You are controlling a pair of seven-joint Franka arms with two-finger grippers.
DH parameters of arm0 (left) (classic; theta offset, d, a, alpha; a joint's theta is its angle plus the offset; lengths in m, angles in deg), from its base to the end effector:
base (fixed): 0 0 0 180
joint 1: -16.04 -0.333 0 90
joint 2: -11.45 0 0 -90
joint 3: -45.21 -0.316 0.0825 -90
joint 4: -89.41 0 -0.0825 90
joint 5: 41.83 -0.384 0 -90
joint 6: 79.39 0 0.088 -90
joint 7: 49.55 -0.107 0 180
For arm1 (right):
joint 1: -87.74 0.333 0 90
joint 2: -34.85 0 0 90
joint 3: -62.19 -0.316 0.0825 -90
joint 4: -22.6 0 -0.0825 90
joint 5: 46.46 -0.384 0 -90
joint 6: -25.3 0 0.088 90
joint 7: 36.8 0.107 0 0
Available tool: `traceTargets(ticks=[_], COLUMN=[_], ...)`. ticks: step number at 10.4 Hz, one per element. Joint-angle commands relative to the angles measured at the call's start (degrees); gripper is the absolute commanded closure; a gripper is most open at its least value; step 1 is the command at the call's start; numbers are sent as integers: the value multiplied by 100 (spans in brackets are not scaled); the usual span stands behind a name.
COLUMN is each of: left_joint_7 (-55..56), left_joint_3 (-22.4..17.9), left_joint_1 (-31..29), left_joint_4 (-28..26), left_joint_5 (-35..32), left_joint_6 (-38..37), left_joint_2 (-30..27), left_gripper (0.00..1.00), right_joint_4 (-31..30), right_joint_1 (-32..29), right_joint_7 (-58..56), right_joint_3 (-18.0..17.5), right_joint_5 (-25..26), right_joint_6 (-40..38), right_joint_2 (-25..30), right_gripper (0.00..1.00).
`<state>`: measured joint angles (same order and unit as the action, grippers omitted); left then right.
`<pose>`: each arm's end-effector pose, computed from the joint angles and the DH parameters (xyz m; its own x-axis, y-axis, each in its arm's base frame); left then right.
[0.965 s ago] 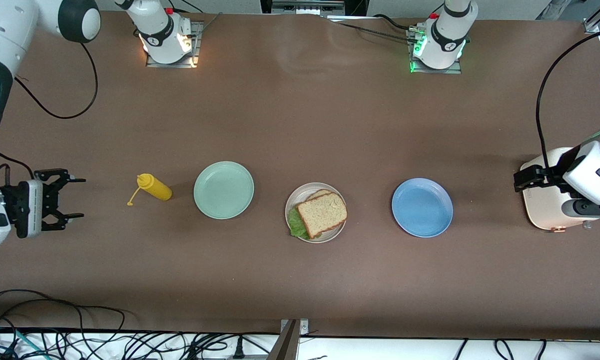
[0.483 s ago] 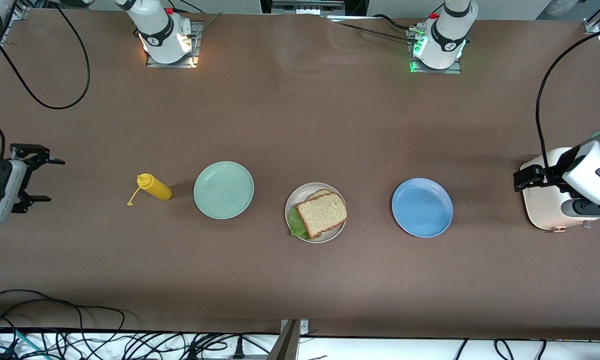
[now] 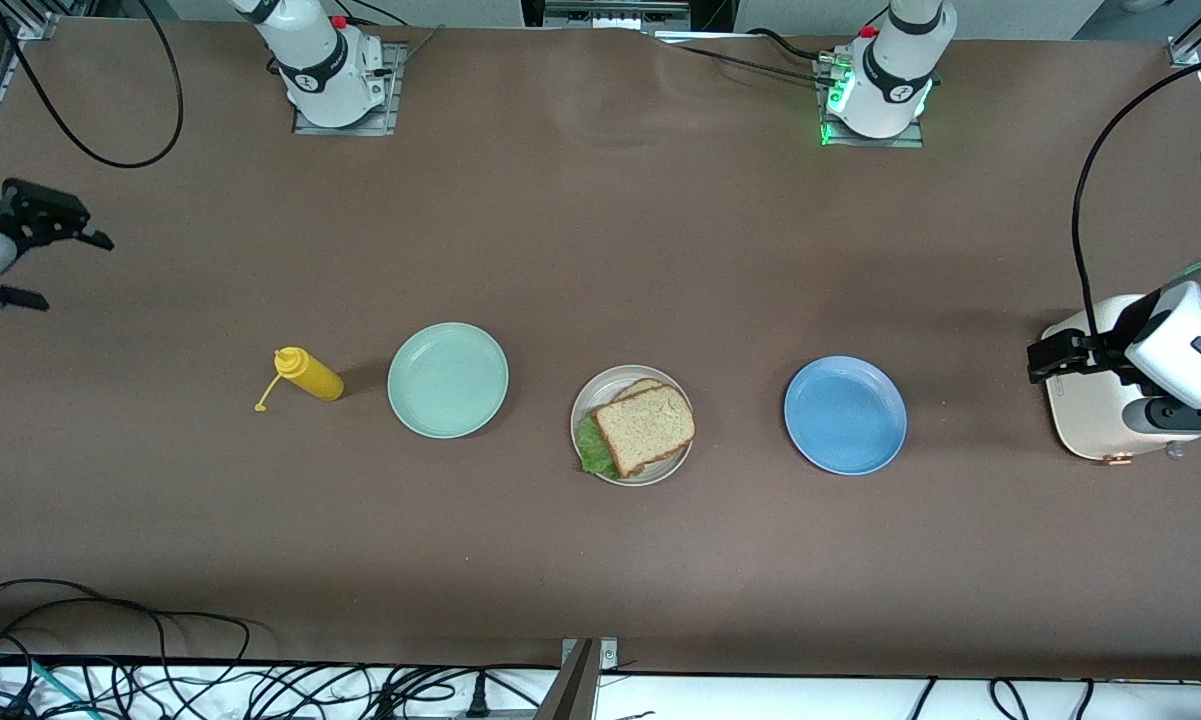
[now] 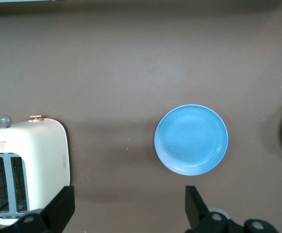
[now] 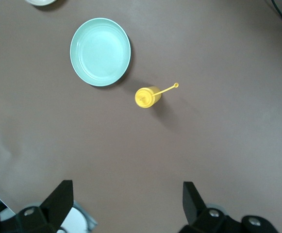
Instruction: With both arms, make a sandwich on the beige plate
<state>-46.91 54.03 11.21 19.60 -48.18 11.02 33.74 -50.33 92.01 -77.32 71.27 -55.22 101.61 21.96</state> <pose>0.6672 -0.0142 0.5553 0.9996 -0.0145 -0.0228 -0.0157 -0.9984 -0.0537 0.5965 -0.0188 0.6151 0.7935 0.6068 -0.0464 0.5888 -0.7847 -0.1935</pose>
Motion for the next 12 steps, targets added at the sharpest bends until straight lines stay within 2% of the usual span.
traceTargets(ticks=[1,3,5,6,8,12], left_joint_7=[-167,-167,-167,-167,-167,-167], left_joint_3=[14,14,14,14,14,5], left_joint_1=[-53,-53,-53,-53,-53,-53], left_joint_4=[-15,-15,-15,-15,-15,-15], left_joint_5=[125,125,125,125,125,125], left_joint_6=[-76,-76,-76,-76,-76,-76], left_joint_2=[-75,-75,-84,-75,-84,-75], left_gripper=[0,0,0,0,0,0], right_joint_4=[-966,-1651,-2179,-2347,-2603,-2393], right_joint_1=[161,233,233,233,233,224], right_joint_7=[1216,2238,2330,2356,2837,2874], right_joint_3=[-196,-450,-451,-451,-451,-460], right_joint_5=[373,804,823,823,841,893], right_joint_6=[461,1032,1987,2184,2344,2072], right_joint_2=[803,1235,1245,1254,1359,1263], right_gripper=[0,0,0,0,0,0])
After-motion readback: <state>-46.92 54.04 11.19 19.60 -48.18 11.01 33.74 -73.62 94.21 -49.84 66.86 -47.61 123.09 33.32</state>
